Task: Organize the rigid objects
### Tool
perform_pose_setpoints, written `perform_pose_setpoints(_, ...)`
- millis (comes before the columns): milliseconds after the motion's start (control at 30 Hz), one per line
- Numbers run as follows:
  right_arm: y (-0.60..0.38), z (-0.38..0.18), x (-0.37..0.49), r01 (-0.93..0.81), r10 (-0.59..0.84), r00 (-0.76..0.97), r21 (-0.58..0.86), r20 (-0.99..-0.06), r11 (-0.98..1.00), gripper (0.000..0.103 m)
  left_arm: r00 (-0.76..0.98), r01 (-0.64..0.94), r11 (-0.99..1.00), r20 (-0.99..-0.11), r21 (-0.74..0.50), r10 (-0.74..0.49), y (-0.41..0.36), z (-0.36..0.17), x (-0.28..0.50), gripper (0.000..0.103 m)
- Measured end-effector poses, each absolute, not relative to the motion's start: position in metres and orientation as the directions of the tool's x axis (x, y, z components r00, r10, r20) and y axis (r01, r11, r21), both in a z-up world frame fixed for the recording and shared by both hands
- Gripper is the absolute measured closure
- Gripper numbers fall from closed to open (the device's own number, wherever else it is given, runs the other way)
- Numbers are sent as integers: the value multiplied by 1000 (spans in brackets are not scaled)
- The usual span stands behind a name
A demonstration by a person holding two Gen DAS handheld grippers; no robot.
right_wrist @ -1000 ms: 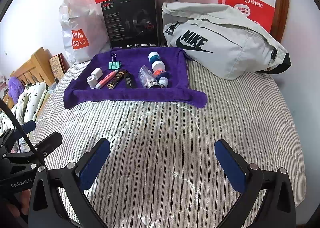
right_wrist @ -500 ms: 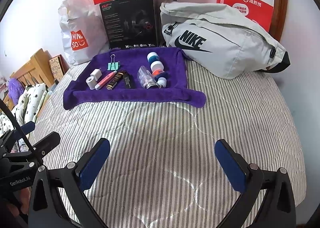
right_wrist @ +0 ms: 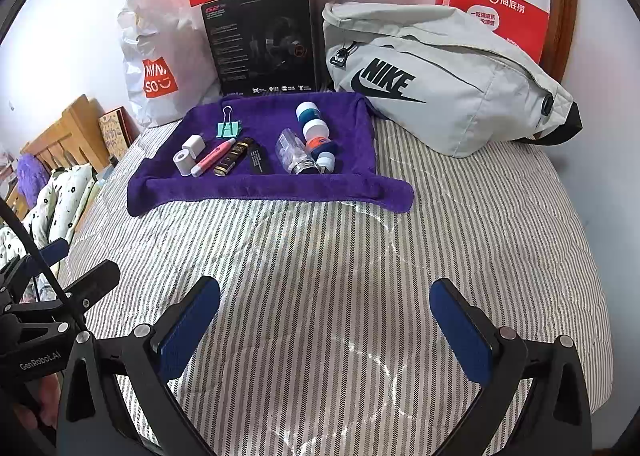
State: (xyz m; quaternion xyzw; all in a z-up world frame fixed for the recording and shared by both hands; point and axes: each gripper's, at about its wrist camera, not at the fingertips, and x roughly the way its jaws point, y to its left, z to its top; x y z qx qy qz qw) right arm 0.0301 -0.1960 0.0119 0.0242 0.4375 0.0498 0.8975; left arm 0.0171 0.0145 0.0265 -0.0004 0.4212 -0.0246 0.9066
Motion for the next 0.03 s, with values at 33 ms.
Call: perform_pose_setpoints(33,-197,12,30,-67,111,612,89,-783,994,0,650,42,999,-759,-20,-42,15,27,17,0)
